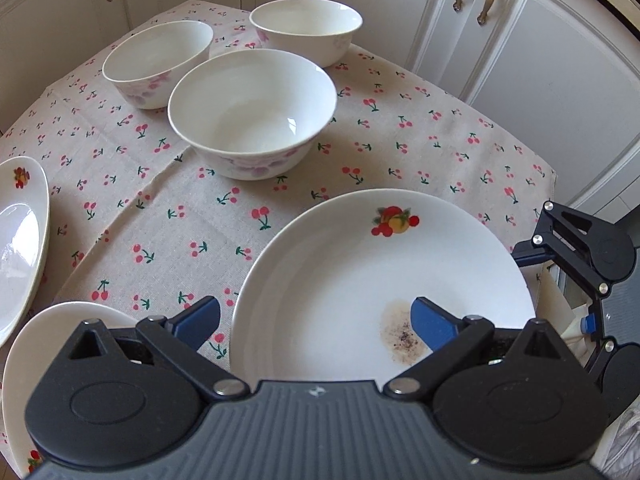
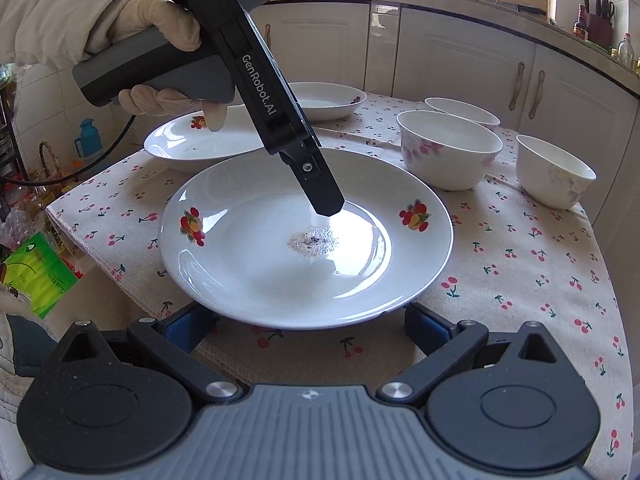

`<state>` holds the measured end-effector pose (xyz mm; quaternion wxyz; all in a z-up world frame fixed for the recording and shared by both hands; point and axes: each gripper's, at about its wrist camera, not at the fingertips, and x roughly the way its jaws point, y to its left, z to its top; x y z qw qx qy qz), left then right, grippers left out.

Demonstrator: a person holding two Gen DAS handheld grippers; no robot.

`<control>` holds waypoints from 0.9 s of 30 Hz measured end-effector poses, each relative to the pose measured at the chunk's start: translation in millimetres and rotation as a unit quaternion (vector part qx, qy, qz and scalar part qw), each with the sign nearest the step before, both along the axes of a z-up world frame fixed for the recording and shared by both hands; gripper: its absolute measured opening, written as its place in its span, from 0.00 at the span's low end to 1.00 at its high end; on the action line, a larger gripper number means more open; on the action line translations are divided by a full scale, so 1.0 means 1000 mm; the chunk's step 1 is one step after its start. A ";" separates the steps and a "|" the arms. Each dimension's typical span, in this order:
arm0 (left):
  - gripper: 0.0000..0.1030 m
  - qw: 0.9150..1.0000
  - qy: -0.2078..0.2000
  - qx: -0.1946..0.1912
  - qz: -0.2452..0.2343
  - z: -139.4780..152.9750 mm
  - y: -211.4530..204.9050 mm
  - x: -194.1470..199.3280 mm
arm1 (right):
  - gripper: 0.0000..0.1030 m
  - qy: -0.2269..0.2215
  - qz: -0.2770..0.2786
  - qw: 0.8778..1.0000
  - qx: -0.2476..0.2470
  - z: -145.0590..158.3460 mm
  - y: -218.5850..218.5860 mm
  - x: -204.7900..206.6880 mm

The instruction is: Organize plates and bowls

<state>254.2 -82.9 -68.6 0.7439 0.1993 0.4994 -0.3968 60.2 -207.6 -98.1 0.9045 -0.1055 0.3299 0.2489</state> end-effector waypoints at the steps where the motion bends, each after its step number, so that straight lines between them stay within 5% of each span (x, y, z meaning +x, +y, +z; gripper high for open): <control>1: 0.98 1.000 0.004 0.001 -0.001 -0.001 0.000 0.001 | 1.00 -0.001 -0.001 1.000 -0.001 0.000 0.000 0.000; 14: 0.86 0.998 0.055 0.017 -0.009 -0.007 0.002 0.006 | 1.00 -0.006 0.000 1.000 -0.009 0.002 0.002 0.000; 27: 0.86 0.996 0.077 0.027 -0.019 -0.008 -0.001 0.010 | 1.00 0.007 0.010 1.000 -0.004 0.002 0.005 0.006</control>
